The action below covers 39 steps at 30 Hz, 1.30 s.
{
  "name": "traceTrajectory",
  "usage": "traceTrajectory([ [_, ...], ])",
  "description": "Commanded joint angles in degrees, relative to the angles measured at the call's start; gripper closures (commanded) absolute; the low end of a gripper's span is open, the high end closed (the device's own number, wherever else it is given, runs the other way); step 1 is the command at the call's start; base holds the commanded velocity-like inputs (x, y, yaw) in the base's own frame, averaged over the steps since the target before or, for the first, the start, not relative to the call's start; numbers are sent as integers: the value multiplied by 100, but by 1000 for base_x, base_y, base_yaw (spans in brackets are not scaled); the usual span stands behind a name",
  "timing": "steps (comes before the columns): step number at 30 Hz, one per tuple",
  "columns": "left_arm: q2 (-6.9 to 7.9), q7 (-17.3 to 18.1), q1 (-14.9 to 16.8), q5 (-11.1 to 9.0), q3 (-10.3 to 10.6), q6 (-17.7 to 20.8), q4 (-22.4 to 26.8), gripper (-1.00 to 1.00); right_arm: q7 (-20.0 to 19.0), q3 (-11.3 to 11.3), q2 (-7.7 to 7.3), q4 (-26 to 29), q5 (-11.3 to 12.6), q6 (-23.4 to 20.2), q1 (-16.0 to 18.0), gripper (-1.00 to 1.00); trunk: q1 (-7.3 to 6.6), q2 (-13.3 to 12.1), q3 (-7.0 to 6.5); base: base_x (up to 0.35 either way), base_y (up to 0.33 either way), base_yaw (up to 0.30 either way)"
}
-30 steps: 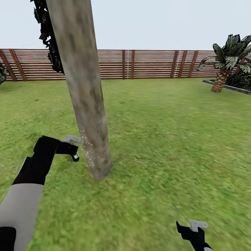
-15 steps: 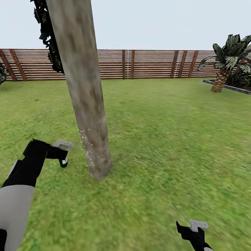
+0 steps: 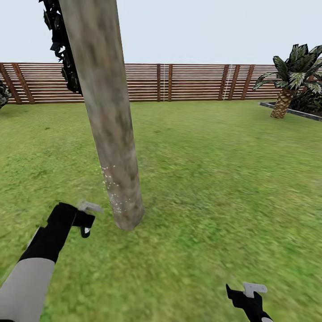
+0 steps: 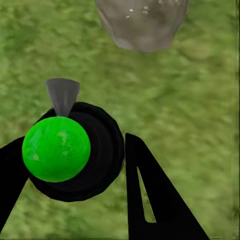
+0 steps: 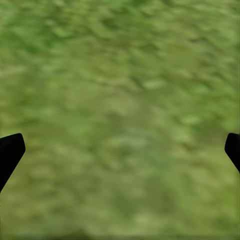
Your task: In the garden, pick up the pesticide atomizer on the floor and spray pesticide onto both trees until each tree trunk is fully covered.
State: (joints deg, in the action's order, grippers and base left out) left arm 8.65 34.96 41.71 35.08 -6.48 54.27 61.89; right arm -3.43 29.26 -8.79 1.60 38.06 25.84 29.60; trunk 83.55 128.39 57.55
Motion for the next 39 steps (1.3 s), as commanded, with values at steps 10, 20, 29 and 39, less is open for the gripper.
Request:
traceTrajectory([
  [10, -397, -1565, 0, -1423, -204, -1291, -1217, 100, 0, 0, 0, 1, 0, 0, -15, -100, -1, 1, -1, -162, -69, 0],
  [20, -633, -1808, 9, -1436, -209, -1187, -745, 100, 0, 0, 0, 5, 0, 0, -15, -100, -1, 1, -1, 37, -246, 0],
  [29, -656, -1808, 11, -1434, -180, -1090, -625, 100, 0, 0, 0, 6, 0, 0, -15, -100, -1, 1, -1, -160, -15, 0],
  [39, -863, -1774, 236, -1423, -209, -84, -31, 100, 0, 0, 0, 4, 0, 0, -15, -100, -1, 1, -1, -5, 0, 0],
])
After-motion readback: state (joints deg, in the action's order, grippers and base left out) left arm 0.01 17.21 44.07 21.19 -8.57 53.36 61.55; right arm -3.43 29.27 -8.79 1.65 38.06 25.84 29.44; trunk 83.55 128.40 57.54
